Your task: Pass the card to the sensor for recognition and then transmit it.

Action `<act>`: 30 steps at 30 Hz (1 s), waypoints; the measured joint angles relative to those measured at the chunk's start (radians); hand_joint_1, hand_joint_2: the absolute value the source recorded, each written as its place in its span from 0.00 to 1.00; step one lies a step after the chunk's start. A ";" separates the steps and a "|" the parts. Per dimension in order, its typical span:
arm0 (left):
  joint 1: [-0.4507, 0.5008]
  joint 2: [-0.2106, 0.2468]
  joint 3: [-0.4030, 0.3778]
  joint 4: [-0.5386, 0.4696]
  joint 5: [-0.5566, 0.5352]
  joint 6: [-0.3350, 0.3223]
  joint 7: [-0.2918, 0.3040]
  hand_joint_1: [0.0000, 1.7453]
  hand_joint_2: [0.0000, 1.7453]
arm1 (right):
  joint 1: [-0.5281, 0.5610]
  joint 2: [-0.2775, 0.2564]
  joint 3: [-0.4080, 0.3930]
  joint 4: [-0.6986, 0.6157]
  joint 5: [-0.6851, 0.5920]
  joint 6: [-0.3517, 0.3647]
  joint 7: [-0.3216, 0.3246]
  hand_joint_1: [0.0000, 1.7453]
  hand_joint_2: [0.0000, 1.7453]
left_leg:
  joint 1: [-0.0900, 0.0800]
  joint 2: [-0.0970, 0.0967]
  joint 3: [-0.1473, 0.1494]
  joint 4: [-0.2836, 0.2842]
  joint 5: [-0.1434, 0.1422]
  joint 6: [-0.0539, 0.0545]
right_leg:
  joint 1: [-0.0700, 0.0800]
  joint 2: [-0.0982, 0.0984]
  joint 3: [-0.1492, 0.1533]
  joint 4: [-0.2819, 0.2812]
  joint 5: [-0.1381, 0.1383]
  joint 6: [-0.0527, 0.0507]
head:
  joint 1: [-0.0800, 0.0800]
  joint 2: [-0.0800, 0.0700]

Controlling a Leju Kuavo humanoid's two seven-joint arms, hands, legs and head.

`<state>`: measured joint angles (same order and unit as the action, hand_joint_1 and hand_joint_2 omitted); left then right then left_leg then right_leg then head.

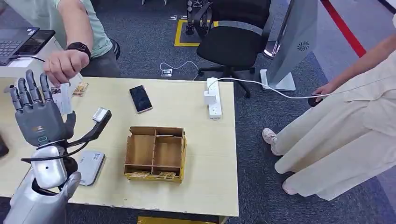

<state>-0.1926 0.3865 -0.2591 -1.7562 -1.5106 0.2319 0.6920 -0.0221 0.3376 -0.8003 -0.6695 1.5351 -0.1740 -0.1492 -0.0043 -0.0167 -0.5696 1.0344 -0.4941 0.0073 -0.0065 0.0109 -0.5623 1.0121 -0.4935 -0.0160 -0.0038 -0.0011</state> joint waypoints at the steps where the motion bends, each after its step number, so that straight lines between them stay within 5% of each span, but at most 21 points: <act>1: -0.006 0.006 -0.009 0.013 0.000 0.001 0.000 0.00 1.00 | -0.001 0.000 0.000 0.001 0.000 0.000 0.000 0.00 1.00 | 0.000 0.000 0.000 0.000 0.000 0.000 | 0.000 0.000 0.000 0.000 0.000 0.000 | 0.000 0.000; 15: -0.037 0.038 -0.049 0.086 0.000 0.003 0.000 0.00 1.00 | -0.006 0.000 -0.004 0.013 0.001 0.000 0.000 0.00 1.00 | 0.000 0.000 0.000 0.000 0.000 0.000 | 0.000 0.000 0.000 0.000 0.000 0.000 | 0.000 0.000; 30: 0.003 0.036 -0.011 0.075 0.000 0.039 0.000 0.00 1.00 | -0.005 0.000 -0.015 0.013 0.011 0.002 0.000 0.00 1.00 | 0.000 0.000 -0.001 0.000 0.000 0.000 | 0.000 0.000 0.000 0.000 0.000 0.000 | 0.000 0.000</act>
<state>-0.1894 0.4223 -0.2701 -1.6816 -1.5106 0.2709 0.6924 -0.0270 0.3376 -0.8156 -0.6561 1.5457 -0.1717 -0.1495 -0.0044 -0.0169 -0.5701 1.0345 -0.4942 0.0074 -0.0065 0.0107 -0.5623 1.0119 -0.4935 -0.0158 -0.0038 -0.0008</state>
